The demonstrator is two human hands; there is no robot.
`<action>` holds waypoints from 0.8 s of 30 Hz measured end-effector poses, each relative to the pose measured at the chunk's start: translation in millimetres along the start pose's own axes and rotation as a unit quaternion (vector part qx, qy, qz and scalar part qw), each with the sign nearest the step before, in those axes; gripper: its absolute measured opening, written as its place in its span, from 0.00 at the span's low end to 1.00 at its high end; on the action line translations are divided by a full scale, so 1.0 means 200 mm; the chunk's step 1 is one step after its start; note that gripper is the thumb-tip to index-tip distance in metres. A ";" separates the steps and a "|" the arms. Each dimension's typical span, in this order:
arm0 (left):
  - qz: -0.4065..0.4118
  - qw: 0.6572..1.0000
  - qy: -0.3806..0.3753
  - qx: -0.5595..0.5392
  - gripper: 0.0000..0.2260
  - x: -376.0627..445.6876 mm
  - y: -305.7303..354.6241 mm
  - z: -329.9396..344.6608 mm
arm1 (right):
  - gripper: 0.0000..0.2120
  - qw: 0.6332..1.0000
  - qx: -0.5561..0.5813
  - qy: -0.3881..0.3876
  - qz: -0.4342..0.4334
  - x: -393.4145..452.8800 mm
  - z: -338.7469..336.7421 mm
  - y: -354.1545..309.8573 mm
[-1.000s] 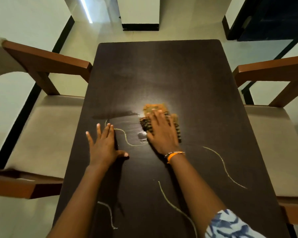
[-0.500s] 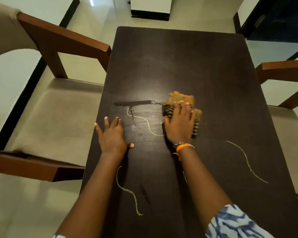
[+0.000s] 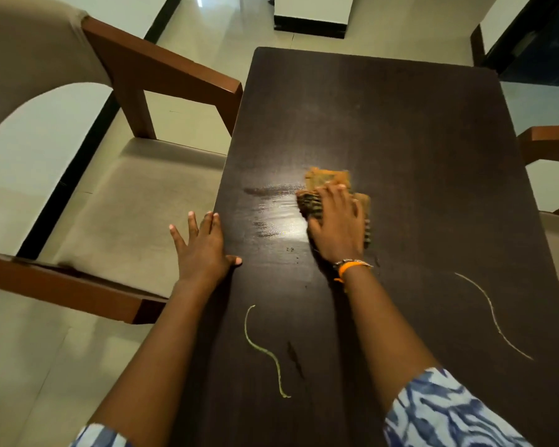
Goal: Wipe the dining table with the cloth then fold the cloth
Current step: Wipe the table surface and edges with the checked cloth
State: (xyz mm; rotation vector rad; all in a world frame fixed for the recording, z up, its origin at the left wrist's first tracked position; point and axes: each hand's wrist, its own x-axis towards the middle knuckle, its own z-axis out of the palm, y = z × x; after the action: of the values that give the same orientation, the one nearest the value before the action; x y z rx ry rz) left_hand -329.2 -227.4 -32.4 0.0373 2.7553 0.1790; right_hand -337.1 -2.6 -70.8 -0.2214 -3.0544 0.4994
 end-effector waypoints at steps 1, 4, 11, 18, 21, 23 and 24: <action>-0.002 1.000 0.003 -0.008 0.43 0.02 -0.02 -0.01 | 0.27 0.999 -0.008 0.014 0.033 -0.02 -0.03 0.09; -0.006 0.998 0.003 -0.055 0.43 0.06 -0.06 -0.01 | 0.27 0.990 -0.033 0.044 0.131 -0.07 -0.09 0.28; 0.004 0.995 0.017 -0.101 0.43 0.08 -0.08 0.01 | 0.26 0.979 -0.017 0.073 0.188 0.03 0.00 0.00; 0.012 0.979 -0.029 -0.202 0.38 0.08 -0.14 -0.01 | 0.29 0.999 0.037 -0.018 -0.017 0.18 0.25 -0.72; -0.006 0.978 -0.025 -0.205 0.28 0.04 -0.17 -0.01 | 0.29 0.993 0.036 -0.064 -0.088 0.19 0.27 -0.81; -0.018 0.980 -0.007 -0.200 0.24 0.02 -0.20 -0.01 | 0.28 0.991 0.030 -0.057 -0.119 0.19 0.25 -0.75; -0.022 0.978 -0.001 -0.206 0.23 0.01 -0.21 -0.01 | 0.28 0.991 0.025 -0.049 -0.121 0.19 0.24 -0.69</action>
State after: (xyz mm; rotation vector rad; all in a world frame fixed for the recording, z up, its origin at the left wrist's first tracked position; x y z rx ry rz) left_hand -332.2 -269.0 -37.1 -0.1322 2.6569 0.7299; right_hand -395.6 -142.4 -71.6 0.1805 -3.0969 0.5863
